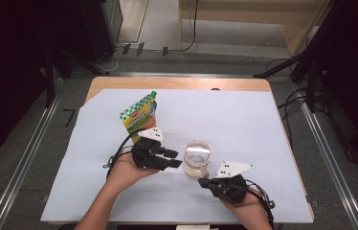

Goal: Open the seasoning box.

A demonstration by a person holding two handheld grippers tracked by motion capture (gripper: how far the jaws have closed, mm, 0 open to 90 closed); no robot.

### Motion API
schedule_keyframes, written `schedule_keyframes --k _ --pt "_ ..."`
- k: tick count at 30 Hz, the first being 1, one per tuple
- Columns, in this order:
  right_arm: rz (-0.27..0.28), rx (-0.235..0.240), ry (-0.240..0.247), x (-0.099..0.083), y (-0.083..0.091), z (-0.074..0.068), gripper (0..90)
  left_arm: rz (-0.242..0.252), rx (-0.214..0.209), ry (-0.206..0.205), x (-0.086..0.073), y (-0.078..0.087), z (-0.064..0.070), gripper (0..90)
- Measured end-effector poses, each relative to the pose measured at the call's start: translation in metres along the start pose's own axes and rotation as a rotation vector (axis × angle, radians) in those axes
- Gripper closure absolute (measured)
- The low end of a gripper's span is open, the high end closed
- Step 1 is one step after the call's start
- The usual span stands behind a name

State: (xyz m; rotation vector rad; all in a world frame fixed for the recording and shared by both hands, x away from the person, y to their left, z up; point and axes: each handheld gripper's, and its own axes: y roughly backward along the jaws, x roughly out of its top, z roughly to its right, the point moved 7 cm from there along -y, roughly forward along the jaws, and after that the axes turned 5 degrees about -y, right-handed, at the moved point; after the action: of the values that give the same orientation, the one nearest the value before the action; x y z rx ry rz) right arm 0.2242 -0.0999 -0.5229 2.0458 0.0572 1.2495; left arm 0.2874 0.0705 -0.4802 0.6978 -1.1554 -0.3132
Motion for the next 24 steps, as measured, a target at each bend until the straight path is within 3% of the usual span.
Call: schedule_keyframes --k 10,24 --pt "-0.006 -0.049 -0.039 -0.003 0.009 0.020 90.0 0.006 0.029 -0.016 -0.001 -0.002 -0.004 49.0" --pt "0.002 -0.112 -0.083 -0.004 0.019 0.042 90.0 0.004 0.036 -0.029 -0.002 -0.005 -0.004 44.6"
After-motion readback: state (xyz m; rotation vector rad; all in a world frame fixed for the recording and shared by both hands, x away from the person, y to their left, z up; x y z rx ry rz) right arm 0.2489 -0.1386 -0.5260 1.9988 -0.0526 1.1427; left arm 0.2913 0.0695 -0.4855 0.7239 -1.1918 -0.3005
